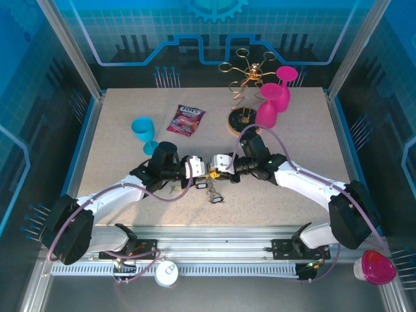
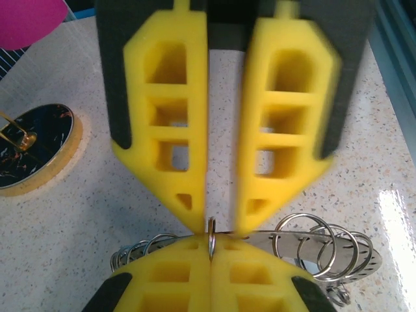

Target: Put the keys on the keyring

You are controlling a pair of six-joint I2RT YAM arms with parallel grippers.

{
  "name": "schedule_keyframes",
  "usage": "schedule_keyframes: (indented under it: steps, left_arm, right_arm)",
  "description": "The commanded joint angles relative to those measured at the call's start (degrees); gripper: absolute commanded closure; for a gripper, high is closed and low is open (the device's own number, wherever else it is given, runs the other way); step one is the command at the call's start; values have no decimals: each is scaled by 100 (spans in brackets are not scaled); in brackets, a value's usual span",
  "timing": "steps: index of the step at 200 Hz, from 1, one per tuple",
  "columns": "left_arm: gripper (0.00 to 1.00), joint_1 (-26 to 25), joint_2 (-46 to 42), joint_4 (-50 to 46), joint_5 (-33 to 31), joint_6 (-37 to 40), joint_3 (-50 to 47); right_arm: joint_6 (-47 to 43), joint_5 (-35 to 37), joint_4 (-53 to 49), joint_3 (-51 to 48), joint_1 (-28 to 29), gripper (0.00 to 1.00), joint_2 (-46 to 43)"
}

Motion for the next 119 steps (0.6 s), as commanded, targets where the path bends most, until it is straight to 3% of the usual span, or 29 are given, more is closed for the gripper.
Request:
schedule_keyframes:
  steps: [1, 17, 119]
  left_arm:
    - [100, -28, -244, 618, 258, -36, -203]
    - [100, -25, -266, 1092, 453, -192, -376]
    - [100, -24, -161, 1563, 788, -372, -474]
  right_arm:
    - [732, -586, 1764, -788, -315, 64, -381]
    - [951, -703, 2500, -1193, -475, 64, -402]
    - [742, -1124, 2432, -1000, -241, 76, -27]
